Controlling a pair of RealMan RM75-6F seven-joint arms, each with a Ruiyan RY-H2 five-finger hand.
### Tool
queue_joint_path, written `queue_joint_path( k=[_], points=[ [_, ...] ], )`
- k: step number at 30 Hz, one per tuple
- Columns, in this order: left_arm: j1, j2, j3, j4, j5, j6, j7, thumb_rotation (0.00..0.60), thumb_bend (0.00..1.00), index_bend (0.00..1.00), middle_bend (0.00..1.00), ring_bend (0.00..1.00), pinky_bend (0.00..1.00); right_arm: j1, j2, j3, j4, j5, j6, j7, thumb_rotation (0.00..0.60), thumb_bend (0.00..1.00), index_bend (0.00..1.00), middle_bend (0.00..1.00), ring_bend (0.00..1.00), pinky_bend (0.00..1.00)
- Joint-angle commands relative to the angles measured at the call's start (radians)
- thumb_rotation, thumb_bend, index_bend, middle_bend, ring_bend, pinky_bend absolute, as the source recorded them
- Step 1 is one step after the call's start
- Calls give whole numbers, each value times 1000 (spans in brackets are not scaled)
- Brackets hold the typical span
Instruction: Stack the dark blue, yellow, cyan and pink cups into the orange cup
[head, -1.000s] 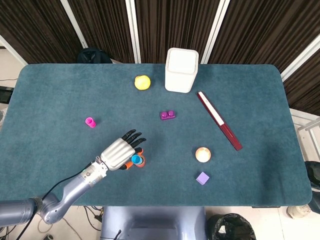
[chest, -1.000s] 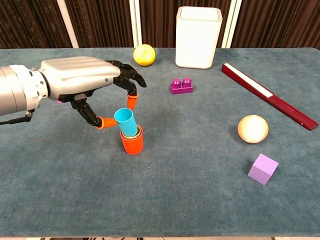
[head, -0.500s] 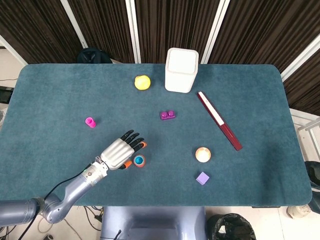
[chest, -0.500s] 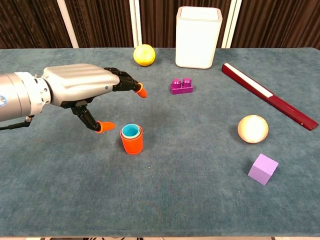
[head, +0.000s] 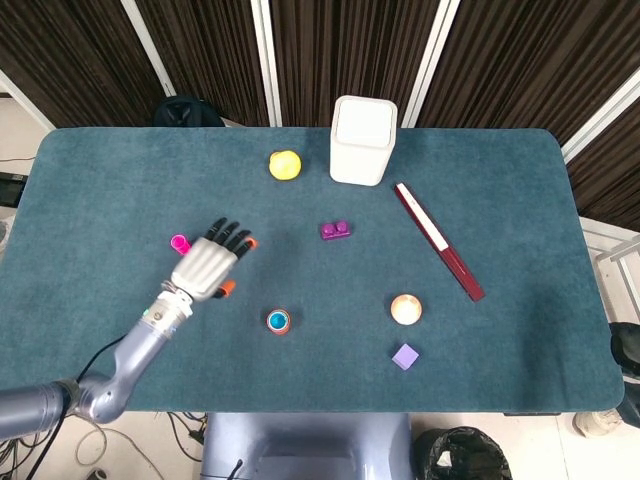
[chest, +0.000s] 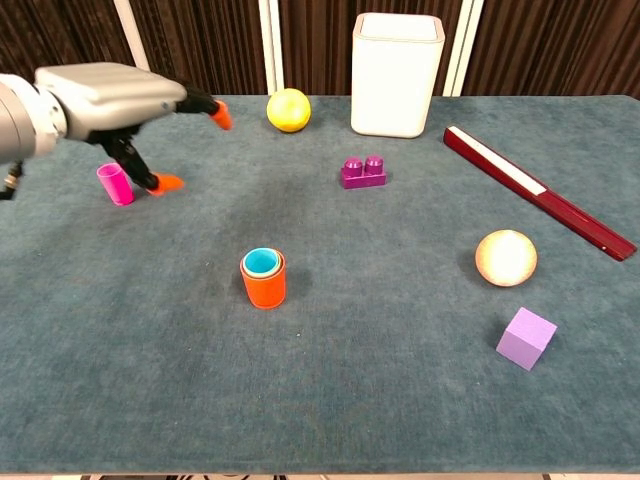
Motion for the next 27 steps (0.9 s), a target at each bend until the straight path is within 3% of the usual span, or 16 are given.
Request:
queue_joint_path(
  k=[1,6,17,27],
  points=[
    [-23,18,-29,95,-130,-52,20,600,278,195,91,0,0,4,-6,-2,3,3,-5,-10,600,421,36,0,36,24],
    [-45,-23,-40,243,-210,-101,2,600,274,209,91,0,0,16,-20,-13,12,5,-33,-27,600,420,36,0,36,24],
    [-79,-144,-16,511,-267,-214,-27,600,274,221,91,0,0,23,-38,-16,31,16,-40,-58,600,419,36,0,36,24],
    [-71,-148,-17,525,-229,-239,-94,600,274,233,96,0,0,23,-38,-13,34,16,-37,-51,600,420,36,0,36,24]
  ],
)
